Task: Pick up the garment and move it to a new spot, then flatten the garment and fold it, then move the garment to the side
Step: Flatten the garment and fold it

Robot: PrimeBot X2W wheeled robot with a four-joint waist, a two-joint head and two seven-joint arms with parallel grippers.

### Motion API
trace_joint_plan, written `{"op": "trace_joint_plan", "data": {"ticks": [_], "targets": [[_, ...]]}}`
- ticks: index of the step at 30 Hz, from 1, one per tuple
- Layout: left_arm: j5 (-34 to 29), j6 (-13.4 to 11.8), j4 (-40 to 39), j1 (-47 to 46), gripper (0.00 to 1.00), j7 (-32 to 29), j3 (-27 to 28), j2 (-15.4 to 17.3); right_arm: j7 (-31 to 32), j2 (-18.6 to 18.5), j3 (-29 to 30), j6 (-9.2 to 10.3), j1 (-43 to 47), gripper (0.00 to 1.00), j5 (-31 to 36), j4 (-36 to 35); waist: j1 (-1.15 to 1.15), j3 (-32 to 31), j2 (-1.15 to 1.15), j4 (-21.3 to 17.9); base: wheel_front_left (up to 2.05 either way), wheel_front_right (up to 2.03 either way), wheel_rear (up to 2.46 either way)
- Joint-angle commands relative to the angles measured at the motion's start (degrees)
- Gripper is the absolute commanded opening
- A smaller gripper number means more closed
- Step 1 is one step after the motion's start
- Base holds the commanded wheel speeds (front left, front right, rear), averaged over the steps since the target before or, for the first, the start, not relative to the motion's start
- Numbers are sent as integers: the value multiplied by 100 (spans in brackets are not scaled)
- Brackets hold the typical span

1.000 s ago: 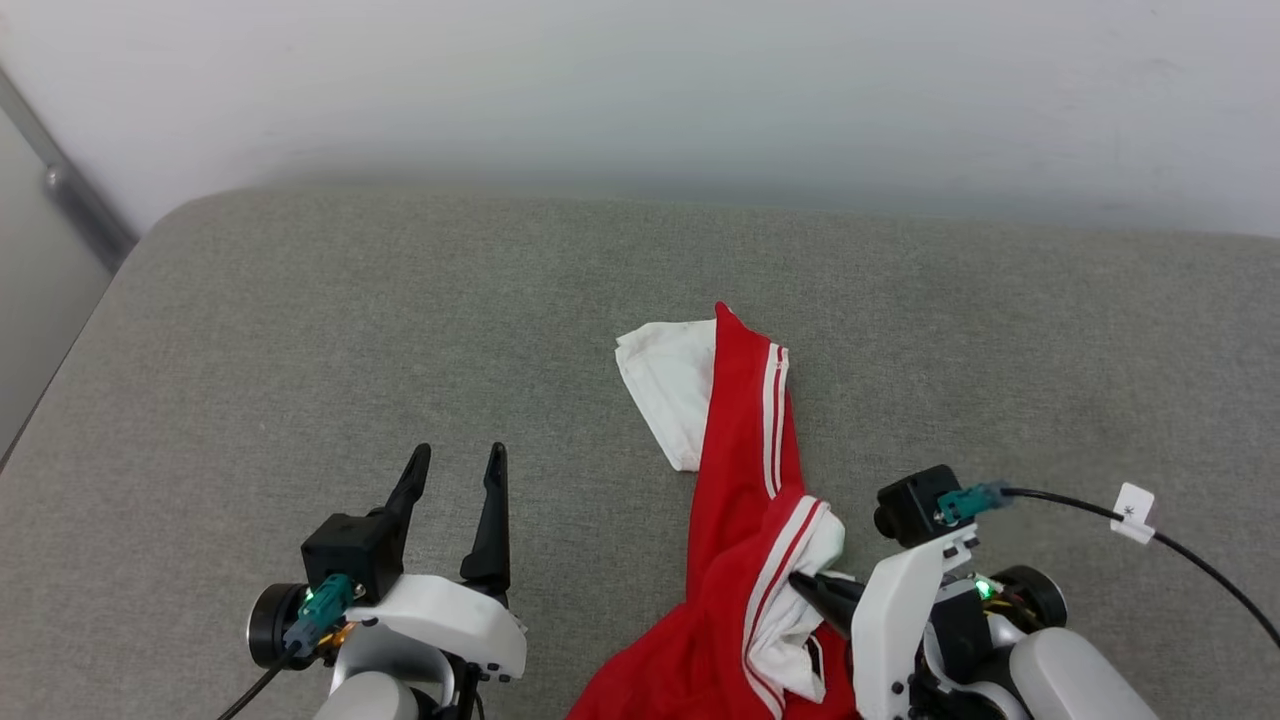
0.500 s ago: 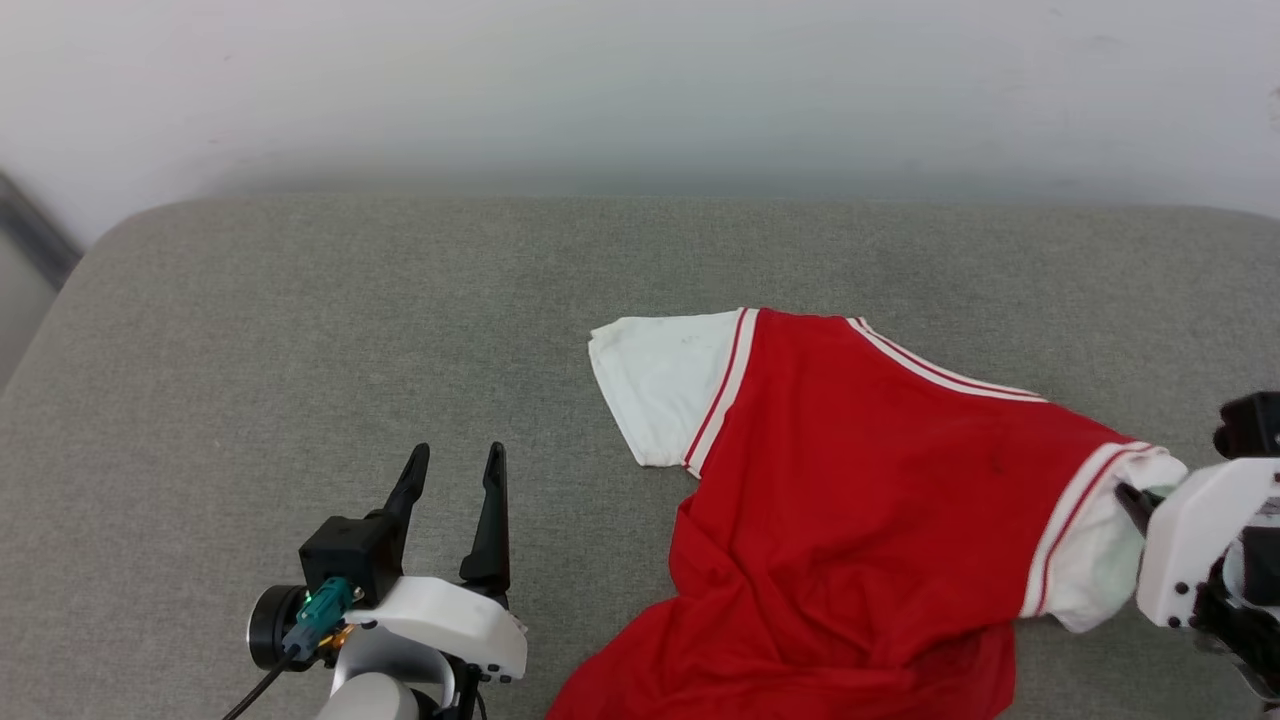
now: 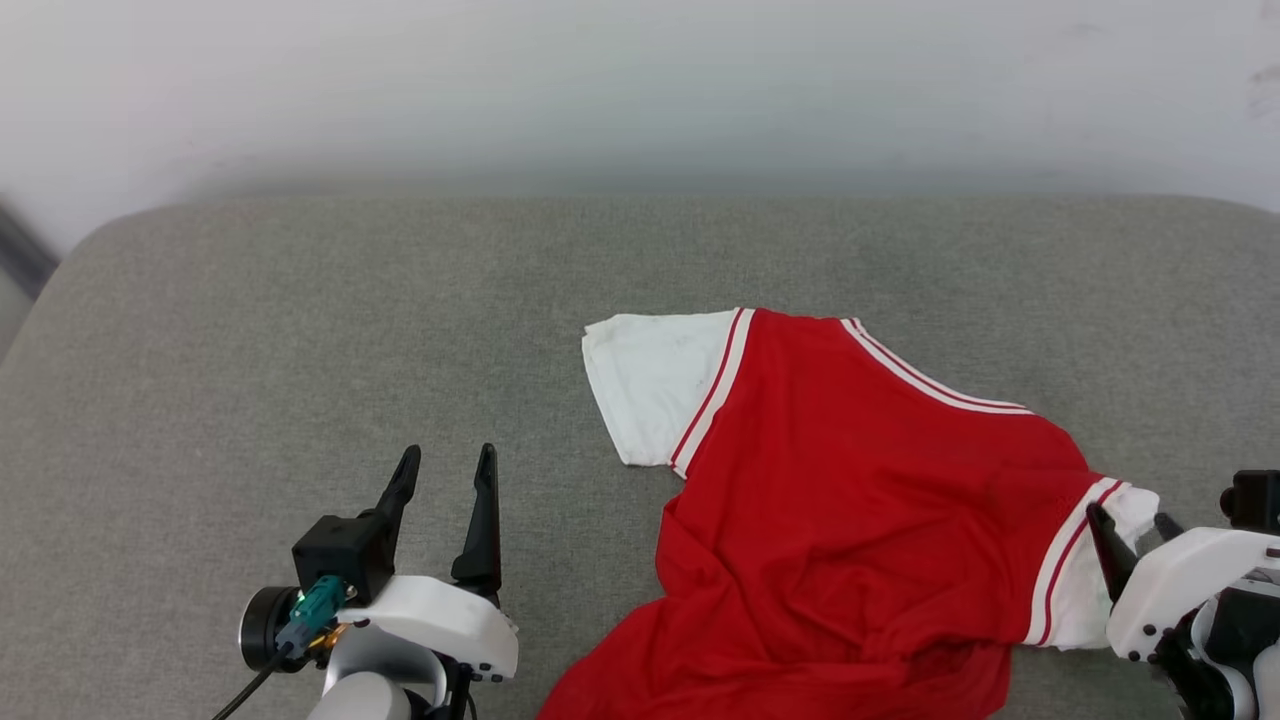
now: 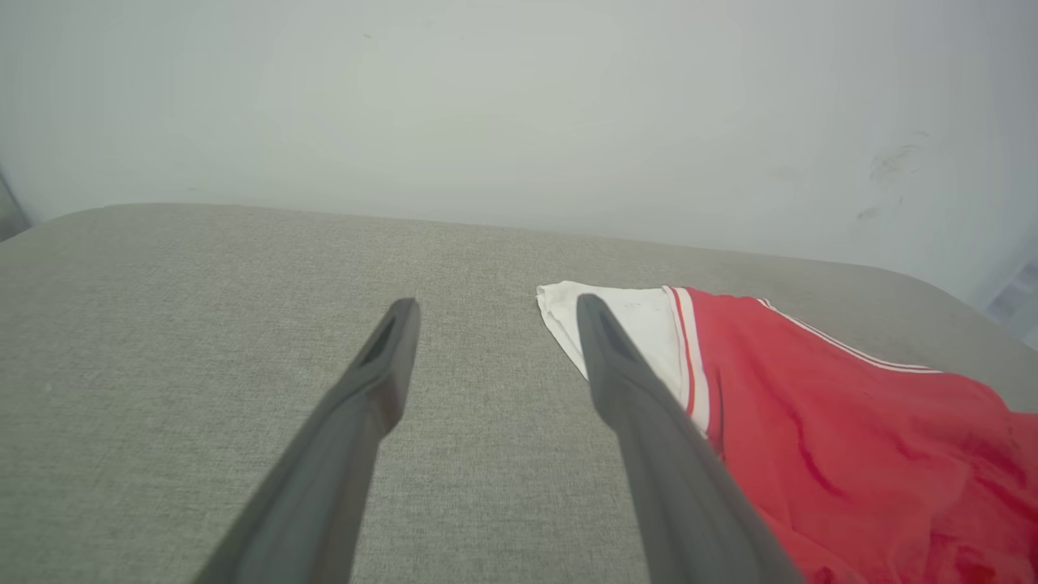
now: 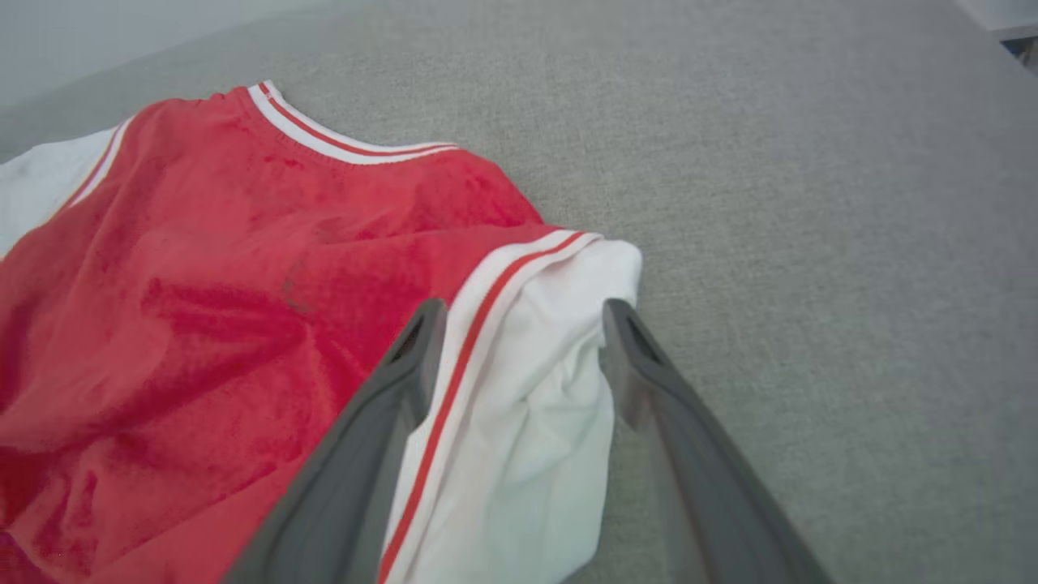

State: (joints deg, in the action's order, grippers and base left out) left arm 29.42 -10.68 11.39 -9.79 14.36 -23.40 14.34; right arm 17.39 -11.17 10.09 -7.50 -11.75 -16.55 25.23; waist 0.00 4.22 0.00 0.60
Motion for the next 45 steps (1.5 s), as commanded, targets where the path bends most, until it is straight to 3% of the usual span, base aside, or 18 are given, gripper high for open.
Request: {"op": "trace_joint_plan", "data": {"ticks": [1, 7, 12, 19, 28, 32, 39, 45], "targets": [[8, -25, 16, 47, 100, 14, 10, 36, -230, 20, -31, 2, 2, 100, 46, -64, 0, -86, 0, -31, 0, 0, 0], [30, -87, 1, 201, 100, -39, 25, 113, -1336, 107, -169, 2, 320, 100, 342, -571, 0, -421, 0, -101, 0, 0, 0], [36, -169, -118, 304, 100, -109, 57, 224, -1828, 282, -362, 2, 689, 100, 511, -1222, 0, -541, 0, -173, 0, 0, 0], [42, -290, -237, 432, 100, -208, 91, 336, -1849, 571, -700, 2, 1237, 100, 596, -2066, 0, -617, 0, -278, 0, 0, 0], [-11, -341, -339, 144, 100, -396, 76, 416, -1678, 719, -967, 2, 1320, 100, 562, -2500, 0, -537, 0, -494, 0, 0, 0], [-23, -116, -313, -480, 100, -725, 0, 511, -1610, 742, -1022, 2, 1156, 100, 560, -2688, 0, -278, 0, -662, 0, 0, 0], [56, 629, -25, -2286, 100, -1780, -178, 760, -1641, 792, -1063, 2, 755, 100, 524, -3020, 0, 539, 0, -999, 0, 0, 0], [463, 1318, 737, -3606, 100, -3312, -388, 897, -1762, 829, -1099, 2, 498, 100, 459, -3075, 0, 1118, 0, -1309, 0, 0, 0]]}}
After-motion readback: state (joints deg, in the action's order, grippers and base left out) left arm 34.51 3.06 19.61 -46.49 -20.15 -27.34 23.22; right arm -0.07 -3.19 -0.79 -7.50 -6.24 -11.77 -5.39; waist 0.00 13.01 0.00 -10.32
